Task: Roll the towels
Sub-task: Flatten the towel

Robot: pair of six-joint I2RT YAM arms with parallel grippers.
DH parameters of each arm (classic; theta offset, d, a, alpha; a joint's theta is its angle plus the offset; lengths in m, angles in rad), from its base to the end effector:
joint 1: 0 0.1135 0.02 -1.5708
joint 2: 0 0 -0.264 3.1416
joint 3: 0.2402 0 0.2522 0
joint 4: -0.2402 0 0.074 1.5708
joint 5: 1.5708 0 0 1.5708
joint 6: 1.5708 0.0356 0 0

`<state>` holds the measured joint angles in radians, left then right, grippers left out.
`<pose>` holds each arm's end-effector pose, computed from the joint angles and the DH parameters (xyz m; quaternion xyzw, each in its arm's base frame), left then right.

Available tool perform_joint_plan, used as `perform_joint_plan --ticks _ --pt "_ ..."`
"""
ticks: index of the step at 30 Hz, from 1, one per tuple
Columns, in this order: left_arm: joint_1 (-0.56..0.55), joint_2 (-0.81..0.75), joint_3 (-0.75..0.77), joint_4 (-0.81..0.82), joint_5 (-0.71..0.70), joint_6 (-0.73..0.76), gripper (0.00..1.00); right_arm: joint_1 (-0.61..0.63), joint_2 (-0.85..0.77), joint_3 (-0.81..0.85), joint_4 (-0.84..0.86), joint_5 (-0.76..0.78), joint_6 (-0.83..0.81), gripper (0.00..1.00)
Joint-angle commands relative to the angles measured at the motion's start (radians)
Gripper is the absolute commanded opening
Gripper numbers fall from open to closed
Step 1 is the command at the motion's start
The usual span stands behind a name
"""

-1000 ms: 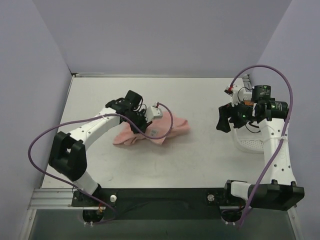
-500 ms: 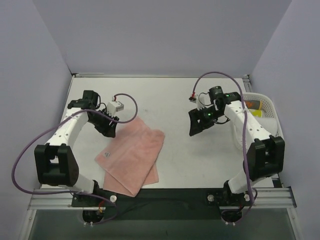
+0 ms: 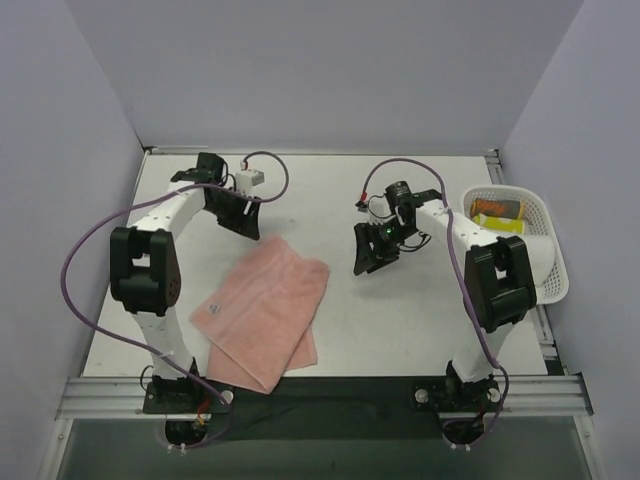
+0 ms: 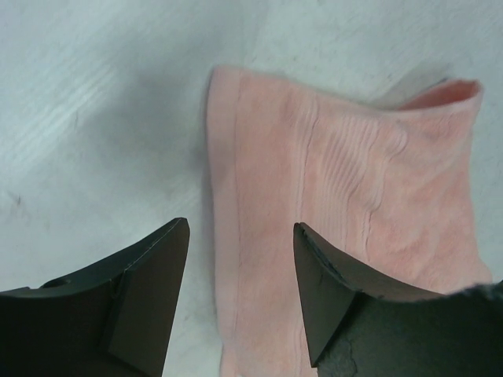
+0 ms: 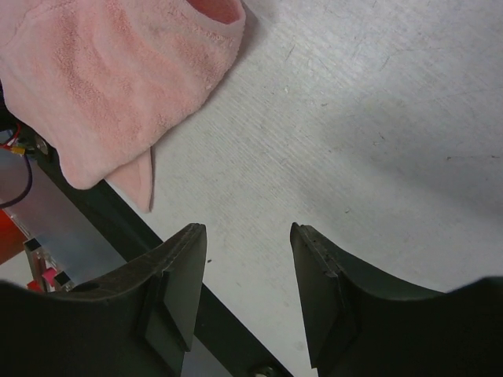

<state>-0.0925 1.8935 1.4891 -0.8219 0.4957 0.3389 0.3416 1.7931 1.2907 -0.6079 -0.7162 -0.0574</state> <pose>0.3849 -0.0527 0.2235 0.2455 0.9240 -0.2194 0.1946 0.3376 0.1448 0.2153 -0.2591 0.8779 0.3681 0.1633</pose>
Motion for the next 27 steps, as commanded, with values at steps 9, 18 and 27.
perform_joint_plan --ticks 9,18,27 --pt "-0.157 0.219 0.201 0.079 -0.118 -0.064 0.68 -0.006 0.054 0.059 -0.007 -0.026 -0.035 0.49" --pt "-0.188 0.239 0.171 0.073 -0.193 -0.044 0.44 -0.007 0.077 0.09 -0.006 -0.028 -0.027 0.49" --pt "-0.118 0.107 0.21 0.003 -0.01 -0.121 0.0 -0.009 0.097 0.107 -0.004 -0.043 -0.035 0.49"
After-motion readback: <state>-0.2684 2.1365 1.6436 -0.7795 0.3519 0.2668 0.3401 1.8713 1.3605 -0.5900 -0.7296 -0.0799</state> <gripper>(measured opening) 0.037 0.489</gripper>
